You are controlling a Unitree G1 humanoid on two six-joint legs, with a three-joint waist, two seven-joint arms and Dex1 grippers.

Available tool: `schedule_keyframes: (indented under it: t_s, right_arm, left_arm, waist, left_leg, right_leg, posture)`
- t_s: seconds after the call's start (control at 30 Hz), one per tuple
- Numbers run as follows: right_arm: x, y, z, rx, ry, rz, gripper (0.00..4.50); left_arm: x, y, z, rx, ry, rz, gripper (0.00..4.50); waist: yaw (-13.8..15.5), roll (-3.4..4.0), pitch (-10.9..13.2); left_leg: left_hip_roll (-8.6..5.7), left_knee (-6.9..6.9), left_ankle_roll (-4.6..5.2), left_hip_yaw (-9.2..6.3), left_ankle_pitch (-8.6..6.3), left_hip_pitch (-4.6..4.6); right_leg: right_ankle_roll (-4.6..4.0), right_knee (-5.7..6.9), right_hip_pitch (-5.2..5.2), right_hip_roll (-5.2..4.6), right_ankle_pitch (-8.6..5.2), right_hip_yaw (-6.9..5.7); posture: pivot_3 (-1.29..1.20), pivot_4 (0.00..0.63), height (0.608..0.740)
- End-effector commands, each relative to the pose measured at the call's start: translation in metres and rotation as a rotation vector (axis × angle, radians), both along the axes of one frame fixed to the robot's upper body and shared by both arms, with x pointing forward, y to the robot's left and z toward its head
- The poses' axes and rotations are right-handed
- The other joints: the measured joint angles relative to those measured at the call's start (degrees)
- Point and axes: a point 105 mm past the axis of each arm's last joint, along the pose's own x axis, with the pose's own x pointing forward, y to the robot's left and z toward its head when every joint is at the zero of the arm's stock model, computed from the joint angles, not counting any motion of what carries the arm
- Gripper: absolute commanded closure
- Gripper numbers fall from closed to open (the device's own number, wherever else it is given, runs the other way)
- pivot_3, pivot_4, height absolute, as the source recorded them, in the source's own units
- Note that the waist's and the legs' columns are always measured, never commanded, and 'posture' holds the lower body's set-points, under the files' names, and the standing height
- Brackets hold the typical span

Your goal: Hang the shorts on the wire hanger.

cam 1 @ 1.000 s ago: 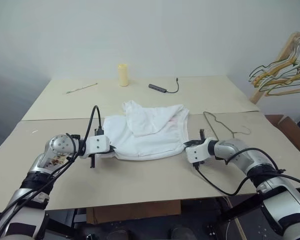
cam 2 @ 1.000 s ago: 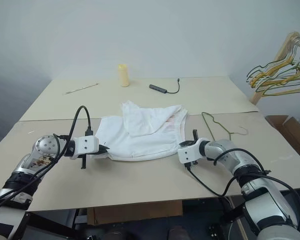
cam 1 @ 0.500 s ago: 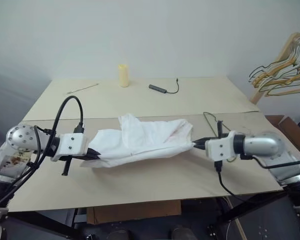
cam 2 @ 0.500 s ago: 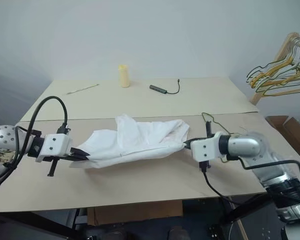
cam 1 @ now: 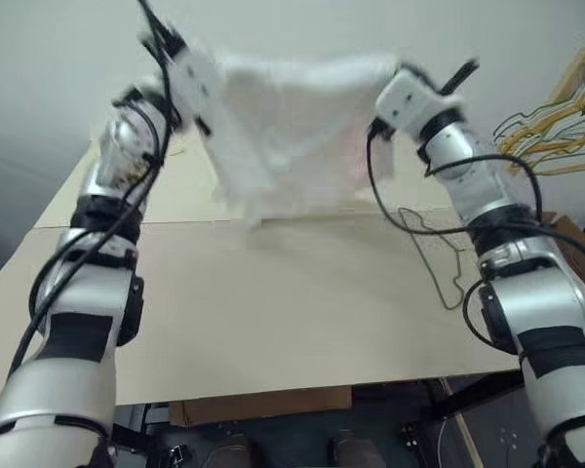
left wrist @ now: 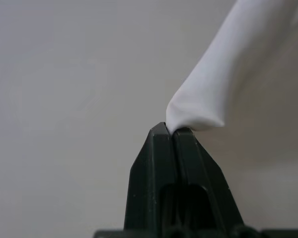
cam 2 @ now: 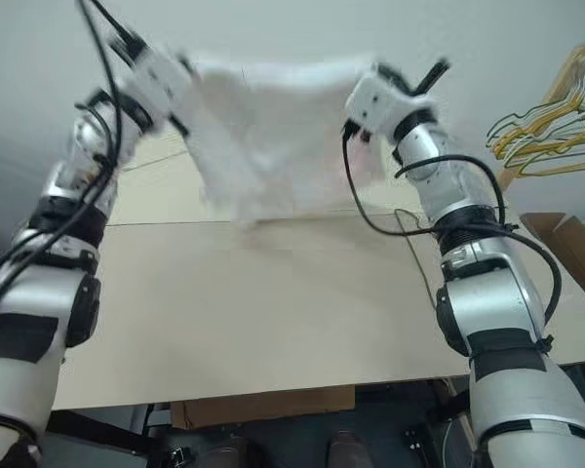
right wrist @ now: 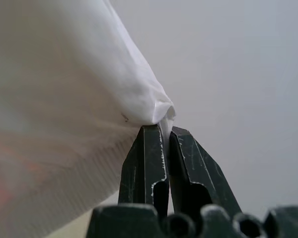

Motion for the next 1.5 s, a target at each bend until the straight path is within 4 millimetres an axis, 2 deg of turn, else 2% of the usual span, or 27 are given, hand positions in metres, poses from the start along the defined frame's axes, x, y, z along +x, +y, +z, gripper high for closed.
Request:
schedule_keyframes:
  t_s: [0.03,0.1,0.13,0.17,0.2,0.27,0.3,0.4,0.43,0.5,0.6,0.7,0.8,0.97,1.13,1.17,1.23,1.4,1.43,1.47,1.5]
  right_arm:
    - [-0.031,-0.001,0.024,0.009,-0.186,0.084,4.47]
    - [-0.034,0.004,-0.005,-0.063,-0.116,0.128,4.47]
    - [-0.035,0.008,-0.032,-0.106,-0.039,0.166,4.47]
    - [-0.037,0.011,-0.051,-0.133,0.016,0.194,4.47]
    - [-0.040,0.015,-0.078,-0.182,0.082,0.215,4.47]
    - [-0.048,0.023,-0.121,-0.268,0.164,0.251,4.47]
    - [-0.051,0.026,-0.134,-0.302,0.184,0.263,4.47]
    - [-0.067,0.038,-0.186,-0.491,0.273,0.339,4.47]
    - [-0.072,0.039,-0.198,-0.544,0.293,0.363,4.47]
    - [-0.076,0.037,-0.208,-0.604,0.311,0.375,4.47]
    - [-0.084,0.030,-0.219,-0.690,0.373,0.414,4.47]
    - [-0.097,0.021,-0.229,-0.780,0.456,0.462,4.47]
    - [-0.118,0.011,-0.241,-0.887,0.568,0.528,4.47]
    - [-0.138,0.003,-0.252,-0.904,0.691,0.567,4.47]
    - [-0.147,-0.005,-0.261,-0.919,0.778,0.564,4.47]
    - [-0.150,-0.006,-0.261,-0.918,0.796,0.572,4.50]
    - [-0.155,-0.008,-0.259,-0.922,0.832,0.575,3.86]
    - [-0.169,-0.014,-0.254,-0.904,0.940,0.606,2.21]
    - [-0.174,-0.015,-0.251,-0.872,0.981,0.619,1.92]
    - [-0.176,-0.014,-0.245,-0.800,1.008,0.630,1.42]
    - [-0.177,-0.013,-0.240,-0.733,1.037,0.632,1.18]
  left_arm:
    - [-0.056,0.023,0.062,-0.026,-0.357,-0.032,4.50]
    - [-0.069,0.028,0.056,0.043,-0.376,-0.061,4.50]
    - [-0.069,0.028,0.037,0.070,-0.284,-0.122,4.50]
    - [-0.071,0.027,0.024,0.089,-0.214,-0.174,4.50]
    - [-0.071,0.026,-0.007,0.147,-0.075,-0.233,4.50]
    - [-0.079,0.026,-0.063,0.244,0.155,-0.314,4.50]
    - [-0.083,0.028,-0.082,0.262,0.238,-0.334,4.50]
    - [-0.112,0.037,-0.161,0.375,0.595,-0.404,4.50]
    - [-0.123,0.041,-0.183,0.404,0.692,-0.423,4.50]
    - [-0.140,0.051,-0.211,0.430,0.828,-0.417,4.50]
    - [-0.169,0.062,-0.240,0.498,1.019,-0.436,4.50]
    - [-0.185,0.063,-0.249,0.522,1.106,-0.454,4.50]
    - [-0.202,0.063,-0.255,0.539,1.230,-0.495,4.50]
    - [-0.229,0.059,-0.266,0.581,1.395,-0.581,4.50]
    - [-0.238,0.056,-0.270,0.591,1.454,-0.612,4.50]
    - [-0.240,0.054,-0.268,0.585,1.469,-0.628,4.15]
    - [-0.239,0.051,-0.264,0.574,1.465,-0.647,3.82]
    - [-0.241,0.051,-0.260,0.597,1.496,-0.685,2.25]
    - [-0.240,0.052,-0.259,0.602,1.493,-0.677,1.99]
    - [-0.238,0.055,-0.257,0.600,1.495,-0.666,1.59]
    - [-0.237,0.057,-0.255,0.599,1.497,-0.659,1.31]
  waist:
    - [-0.6,0.00,0.0]
    - [-1.1,0.00,0.0]
    - [-1.3,0.03,-0.1]
    - [-1.3,0.06,-0.1]
    - [-1.4,0.13,-0.2]
    - [-1.6,0.14,-0.2]
    - [-1.7,0.15,-0.2]
    - [-2.7,0.19,-0.1]
    - [-2.8,0.19,-0.1]
    - [-2.9,0.18,-0.1]
    - [-2.9,0.16,-0.1]
    - [-2.3,0.14,-0.1]
    - [-1.2,0.12,-0.1]
    - [-1.0,0.12,-0.1]
    - [-1.1,0.12,-0.1]
    - [-1.0,0.12,-0.1]
    - [-0.9,0.11,-0.1]
    - [-0.2,0.11,-0.1]
    - [-0.2,0.11,-0.1]
    - [-0.1,0.12,-0.1]
    - [0.0,0.11,-0.1]
  left_leg:
    - [-0.04,-0.14,-0.05,0.01,-0.03,-0.01]
    - [-0.12,-0.55,-0.12,0.06,-0.08,0.16]
    - [-0.13,-0.66,-0.12,0.08,-0.08,0.28]
    - [-0.13,-0.78,-0.12,0.10,-0.09,0.52]
    - [-0.11,-0.82,-0.11,0.10,-0.10,0.88]
    - [-0.11,-0.72,-0.02,0.15,-0.16,1.05]
    - [-0.11,-0.65,0.04,0.18,-0.19,1.10]
    - [-0.08,-0.30,0.39,0.18,-0.34,1.00]
    - [-0.03,-0.07,0.53,0.17,-0.43,1.06]
    - [0.02,0.13,0.64,0.13,-0.38,1.14]
    - [0.07,0.13,0.77,0.16,-0.27,1.64]
    - [0.10,0.13,0.75,0.16,-0.26,2.13]
    - [0.14,0.12,0.45,0.18,-0.45,2.37]
    - [0.14,0.08,0.72,0.20,-0.30,2.35]
    - [0.15,0.06,0.65,0.19,-0.40,2.37]
    - [0.15,0.06,0.65,0.19,-0.40,2.37]
    - [0.14,0.06,0.65,0.19,-0.41,2.36]
    - [0.16,0.06,0.63,0.19,-0.45,2.40]
    - [0.17,0.06,0.62,0.19,-0.45,2.40]
    - [0.19,0.06,0.59,0.20,-0.47,2.41]
    - [0.20,0.06,0.60,0.20,-0.48,2.41]
  right_leg:
    - [0.03,-0.12,-0.02,-0.02,-0.02,0.00]
    - [0.03,-0.32,0.01,-0.08,-0.02,-0.15]
    - [0.03,-0.35,0.09,-0.11,-0.02,-0.21]
    - [0.05,-0.50,0.37,-0.11,-0.03,-0.30]
    - [0.12,-0.91,0.98,-0.10,-0.15,-0.38]
    - [0.12,-0.95,1.18,-0.12,-0.15,-0.37]
    - [0.07,-0.97,1.17,-0.12,-0.11,-0.31]
    - [-0.05,-0.49,0.91,-0.11,0.00,-0.21]
    - [-0.08,-0.18,0.91,-0.10,-0.03,-0.16]
    - [-0.17,-0.01,0.97,-0.08,0.00,-0.20]
    - [-0.37,-0.01,1.40,-0.06,-0.07,-0.17]
    - [-0.46,-0.02,1.89,-0.09,-0.29,-0.20]
    - [-0.42,-0.02,2.02,-0.09,-0.40,-0.19]
    - [-0.58,0.03,2.02,-0.08,-0.52,-0.18]
    - [-0.71,0.06,2.01,-0.05,-0.61,-0.18]
    - [-0.71,0.07,2.01,-0.05,-0.63,-0.18]
    - [-0.71,0.05,2.01,-0.06,-0.63,-0.18]
    - [-0.65,0.06,2.01,-0.06,-0.71,-0.19]
    - [-0.52,0.07,1.99,-0.05,-0.80,-0.20]
    - [-0.53,0.07,1.99,-0.05,-0.81,-0.19]
    - [-0.53,0.06,2.00,-0.05,-0.82,-0.19]
  posture:
    - [-0.01,0.000,0.740]
    - [0.00,0.000,0.740]
    - [0.00,0.000,0.740]
    - [0.00,0.000,0.740]
    - [0.00,0.000,0.740]
    - [0.00,0.000,0.740]
    - [0.00,0.000,0.740]
    - [0.01,0.000,0.740]
    - [0.01,0.000,0.740]
    - [0.01,0.000,0.740]
    - [0.01,0.000,0.740]
    - [0.02,0.000,0.740]
    - [0.02,0.000,0.740]
    - [0.01,0.000,0.740]
    - [0.01,0.000,0.740]
    - [0.00,0.000,0.740]
    - [0.00,0.000,0.740]
    - [-0.01,0.000,0.740]
    - [-0.01,0.000,0.740]
    - [-0.01,0.000,0.740]
    - [-0.01,0.000,0.740]
